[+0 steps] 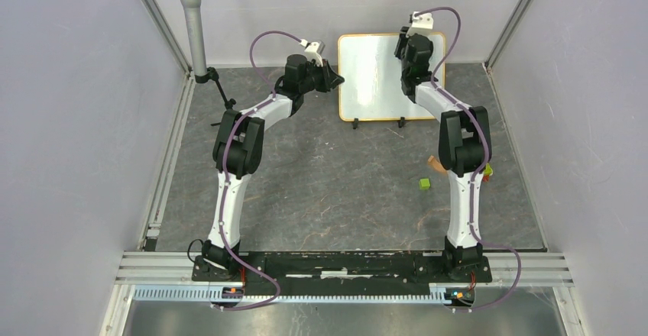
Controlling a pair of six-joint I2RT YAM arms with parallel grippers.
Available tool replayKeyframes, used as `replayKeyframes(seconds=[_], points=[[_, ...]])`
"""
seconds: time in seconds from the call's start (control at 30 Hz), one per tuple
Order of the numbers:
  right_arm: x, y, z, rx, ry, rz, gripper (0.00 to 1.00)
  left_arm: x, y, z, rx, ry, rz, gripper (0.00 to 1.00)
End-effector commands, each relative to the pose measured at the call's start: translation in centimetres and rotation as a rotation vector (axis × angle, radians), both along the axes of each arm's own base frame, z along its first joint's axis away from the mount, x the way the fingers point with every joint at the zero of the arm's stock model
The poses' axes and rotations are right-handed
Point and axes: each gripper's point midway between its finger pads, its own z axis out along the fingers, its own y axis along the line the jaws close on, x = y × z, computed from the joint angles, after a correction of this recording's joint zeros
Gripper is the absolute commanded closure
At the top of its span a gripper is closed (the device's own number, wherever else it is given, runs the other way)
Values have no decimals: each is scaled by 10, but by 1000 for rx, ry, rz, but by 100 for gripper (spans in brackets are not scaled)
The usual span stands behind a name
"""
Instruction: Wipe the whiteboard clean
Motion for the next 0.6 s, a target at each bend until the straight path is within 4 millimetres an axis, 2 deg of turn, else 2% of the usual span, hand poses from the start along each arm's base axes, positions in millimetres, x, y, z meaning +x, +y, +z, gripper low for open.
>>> replayKeyframes(seconds=[0.0,0.17,0.27,0.43,0.57], points=[[-2,-52,5,14,-3,-89,64,3,11,5,77,-54,29,98],[-8,-93,-8,39,31,-166,65,3,10,5,73,-52,27,98],[-13,-107,-15,48,47,-200,65,3,10,6,73,-53,26,98],[-12,-93,-15,70,47,-152,65,4,9,6,67,-52,26,98],[-12,-60,-13,54,46,-101,66,4,9,7,64,-52,26,98]])
